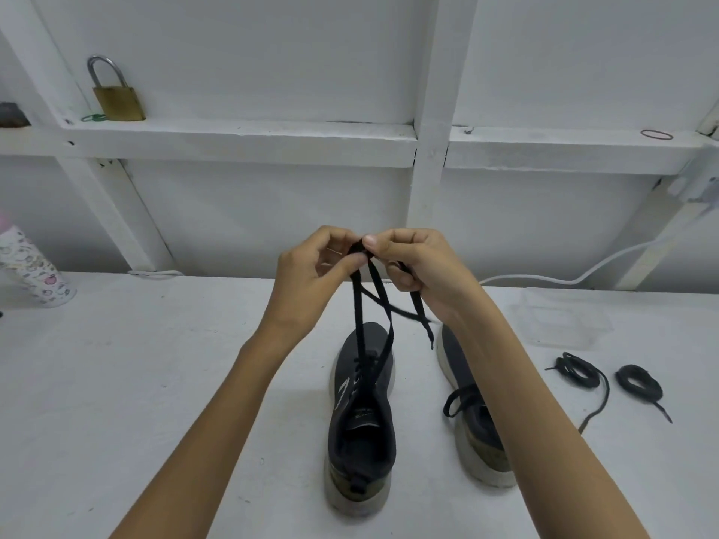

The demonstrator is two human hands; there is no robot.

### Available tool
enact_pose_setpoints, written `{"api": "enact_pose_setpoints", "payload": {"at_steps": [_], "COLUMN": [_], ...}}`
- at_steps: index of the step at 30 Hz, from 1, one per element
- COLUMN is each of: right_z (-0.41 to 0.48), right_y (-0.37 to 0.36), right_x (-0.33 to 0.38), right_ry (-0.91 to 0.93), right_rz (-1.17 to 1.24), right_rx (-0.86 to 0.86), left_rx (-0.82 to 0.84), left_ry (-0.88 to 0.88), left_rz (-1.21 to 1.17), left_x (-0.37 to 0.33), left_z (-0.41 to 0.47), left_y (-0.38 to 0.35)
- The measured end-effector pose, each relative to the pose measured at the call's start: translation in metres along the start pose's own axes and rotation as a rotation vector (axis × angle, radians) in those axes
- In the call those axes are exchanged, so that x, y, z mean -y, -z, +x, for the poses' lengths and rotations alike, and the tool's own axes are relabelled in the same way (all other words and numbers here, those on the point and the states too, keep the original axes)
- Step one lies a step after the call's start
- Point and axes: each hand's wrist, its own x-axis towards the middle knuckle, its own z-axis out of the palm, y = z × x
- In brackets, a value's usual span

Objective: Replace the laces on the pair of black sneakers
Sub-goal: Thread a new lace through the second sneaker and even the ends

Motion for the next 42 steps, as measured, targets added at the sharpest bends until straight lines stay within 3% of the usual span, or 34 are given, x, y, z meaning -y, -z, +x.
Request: {"api": "enact_pose_setpoints", "payload": {"at_steps": [5,10,14,17,20,23,25,27,29,31,37,42], "right_z": [-0.004,-0.018,-0.030,-0.037,-0.041,-0.042,-0.039,-0.038,-0.038,-0.037,-0.042,-0.047], "right_y": [0.014,0.045,0.067,0.077,0.080,0.069,0.057,0.043,0.028,0.018,0.009,0.008], "right_x": [-0.005,-0.015,-0.035,-0.056,-0.073,-0.089,-0.096,-0.099,-0.105,-0.115,-0.128,-0.132], "right_ry": [0.000,0.015,-0.028,-0.154,-0.362,-0.352,-0.239,-0.205,-0.235,-0.244,-0.260,-0.289], "right_rz": [0.010,-0.123,-0.439,-0.885,-1.314,-1.454,-1.370,-1.076,-0.887,-0.873,-0.722,-0.646], "right_rx": [-0.056,-0.216,-0.323,-0.289,-0.182,-0.063,0.016,0.145,0.248,0.239,0.113,0.095], "left_rx": [-0.067,-0.238,-0.318,-0.390,-0.271,0.056,0.172,0.326,0.466,0.523,0.465,0.354], "left_ry": [-0.072,0.024,0.176,0.337,0.540,0.510,0.395,0.330,0.285,0.217,0.070,0.062], "left_rz": [-0.003,0.036,0.064,0.177,0.482,0.692,0.494,0.296,0.211,0.242,0.426,0.422], "left_x": [0.006,0.023,0.048,0.074,0.106,0.126,0.127,0.118,0.112,0.116,0.125,0.123], "left_z": [0.004,0.002,-0.013,-0.032,-0.049,-0.064,-0.072,-0.079,-0.085,-0.088,-0.087,-0.087], "left_y": [0.020,0.055,0.077,0.087,0.094,0.085,0.068,0.042,0.015,-0.008,-0.030,-0.024]}}
